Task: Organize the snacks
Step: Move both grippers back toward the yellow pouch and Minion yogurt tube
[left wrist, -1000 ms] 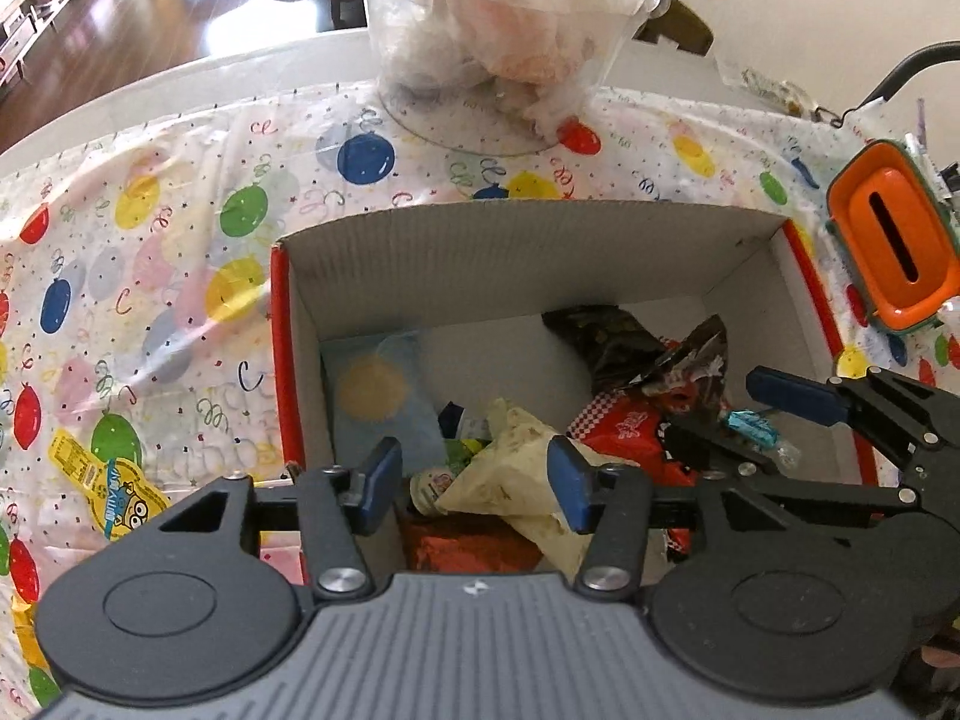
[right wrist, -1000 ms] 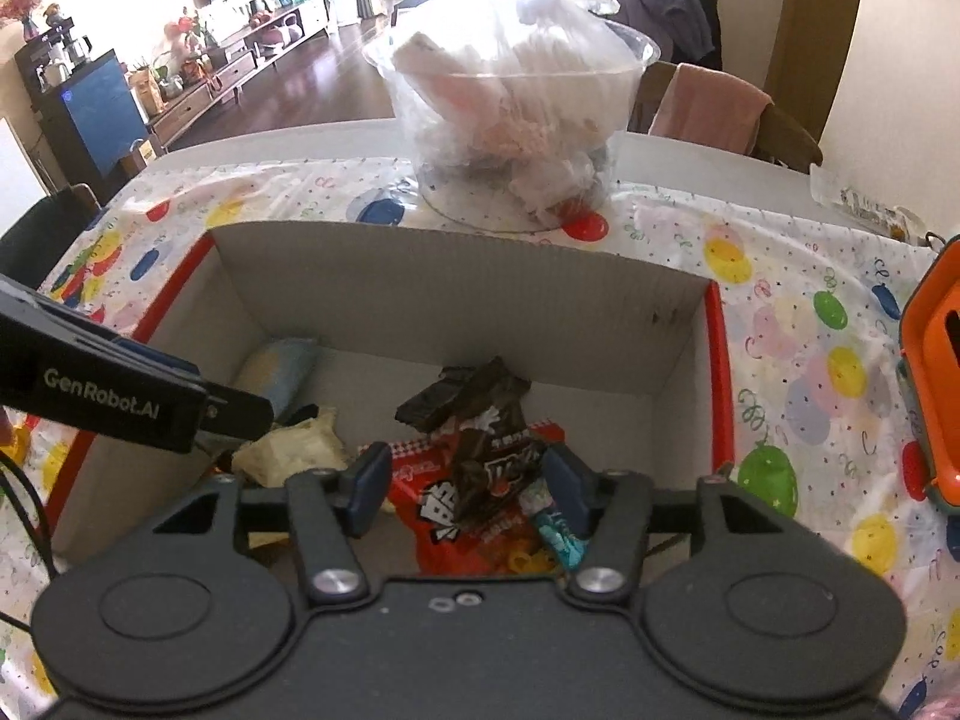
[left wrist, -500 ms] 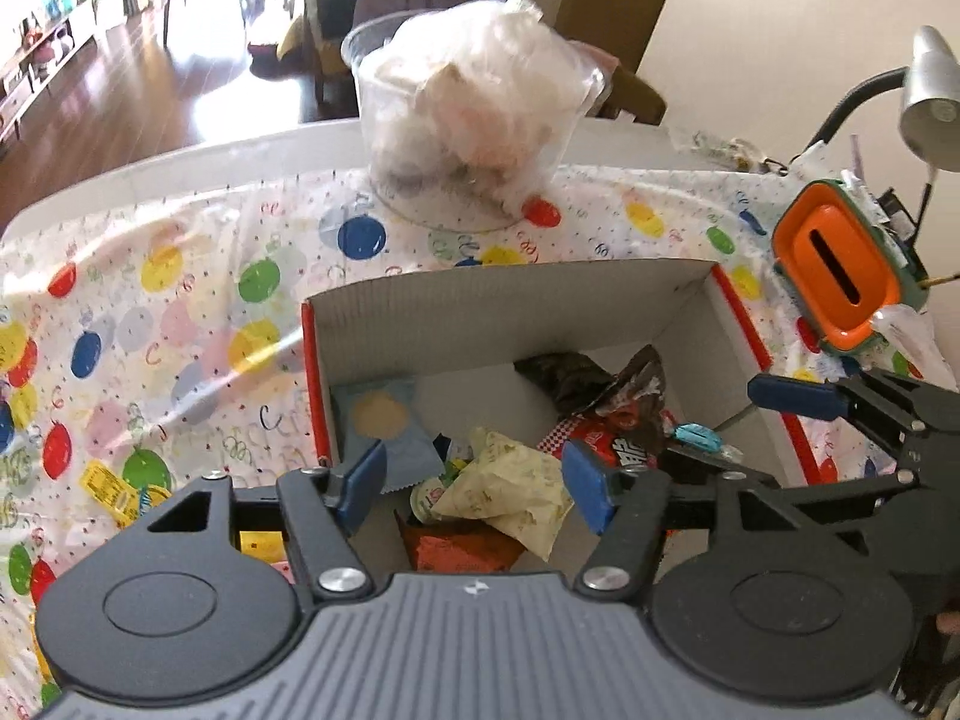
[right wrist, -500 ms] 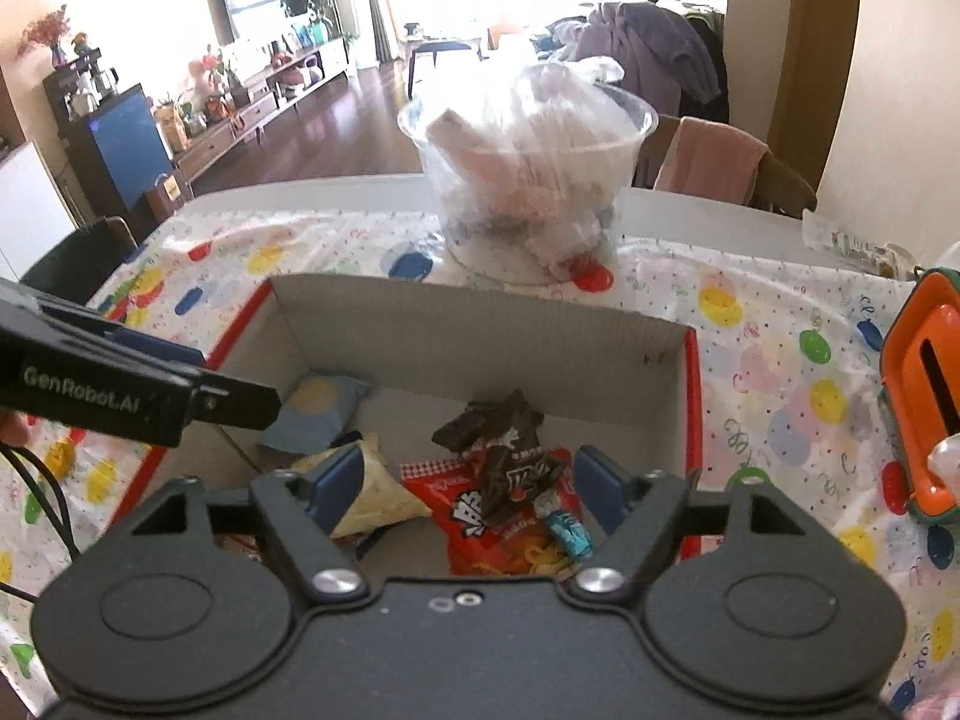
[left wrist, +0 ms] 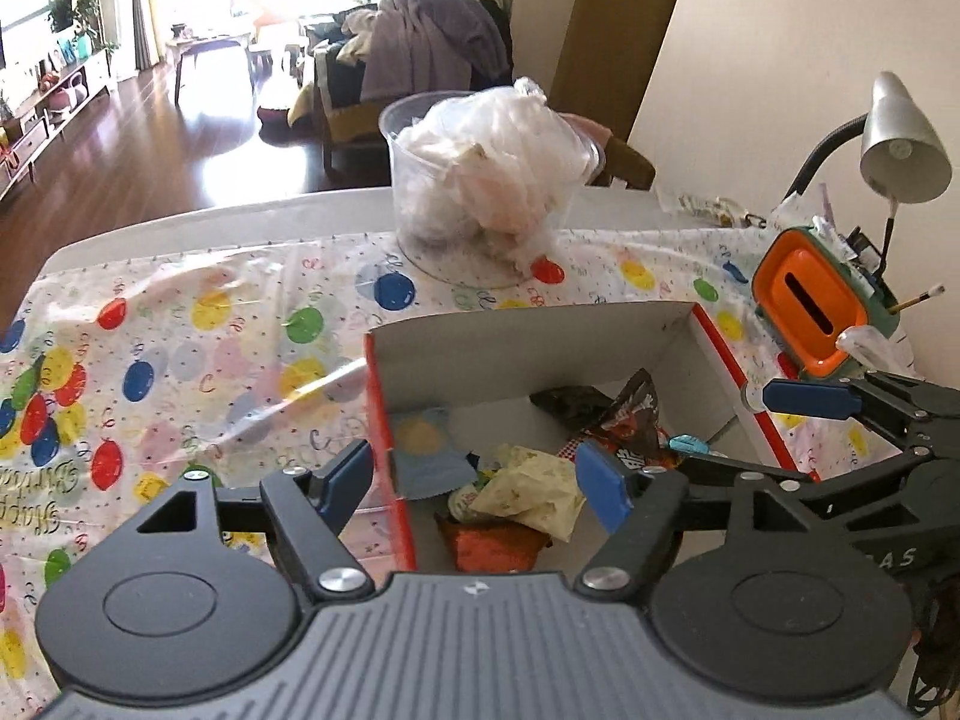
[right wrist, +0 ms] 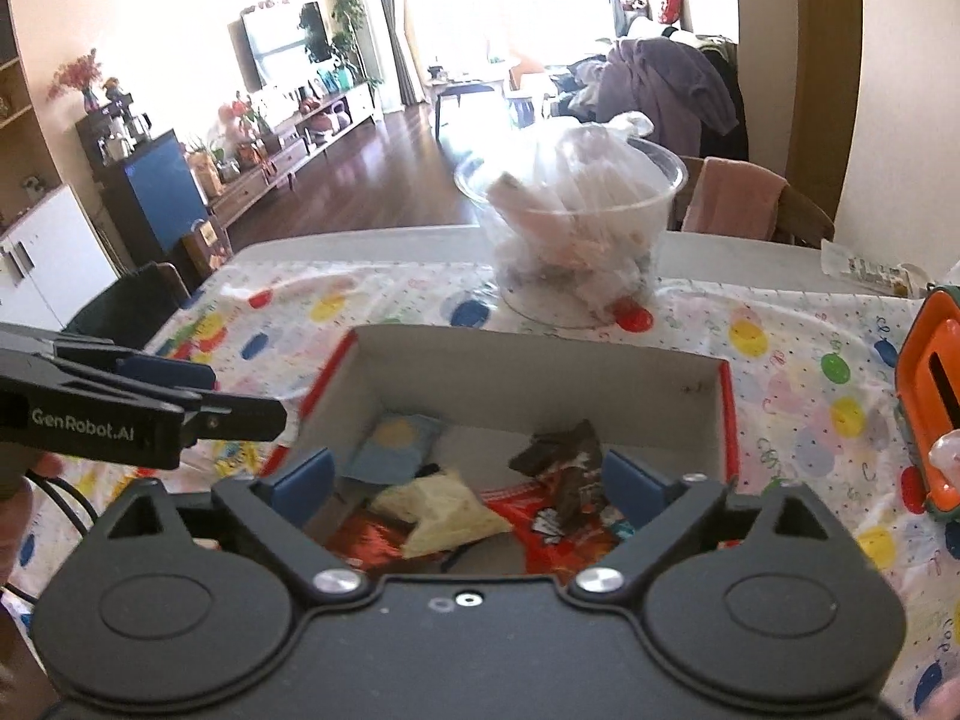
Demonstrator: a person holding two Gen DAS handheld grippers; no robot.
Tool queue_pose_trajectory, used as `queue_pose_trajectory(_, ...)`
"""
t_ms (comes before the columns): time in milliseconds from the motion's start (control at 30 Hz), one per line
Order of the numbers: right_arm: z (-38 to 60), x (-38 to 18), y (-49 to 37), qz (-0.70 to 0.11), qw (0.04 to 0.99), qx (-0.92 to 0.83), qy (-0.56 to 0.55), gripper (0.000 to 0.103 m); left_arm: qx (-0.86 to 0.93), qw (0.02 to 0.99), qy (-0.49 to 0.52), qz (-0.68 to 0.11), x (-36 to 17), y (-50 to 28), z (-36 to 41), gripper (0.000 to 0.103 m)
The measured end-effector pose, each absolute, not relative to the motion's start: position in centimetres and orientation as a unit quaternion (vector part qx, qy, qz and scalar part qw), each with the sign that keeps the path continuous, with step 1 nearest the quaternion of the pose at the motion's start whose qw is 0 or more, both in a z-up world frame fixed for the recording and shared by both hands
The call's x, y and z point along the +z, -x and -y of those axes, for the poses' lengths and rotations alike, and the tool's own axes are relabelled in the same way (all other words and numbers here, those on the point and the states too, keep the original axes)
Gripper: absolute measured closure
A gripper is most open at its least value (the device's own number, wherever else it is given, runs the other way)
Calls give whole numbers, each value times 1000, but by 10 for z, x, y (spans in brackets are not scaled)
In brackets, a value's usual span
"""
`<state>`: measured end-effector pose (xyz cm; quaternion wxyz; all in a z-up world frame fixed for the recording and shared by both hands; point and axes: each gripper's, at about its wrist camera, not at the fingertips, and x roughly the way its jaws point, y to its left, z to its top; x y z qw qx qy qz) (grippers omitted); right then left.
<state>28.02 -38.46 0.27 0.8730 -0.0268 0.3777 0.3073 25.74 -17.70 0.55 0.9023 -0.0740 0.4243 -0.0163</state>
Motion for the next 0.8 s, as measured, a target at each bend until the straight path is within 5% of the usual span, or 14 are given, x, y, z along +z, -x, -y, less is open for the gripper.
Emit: queue_pose_trajectory(800, 270, -5, -200, -372, 868, 328, 20, 0, 0, 918, 57, -392, -7, -156, 50, 19)
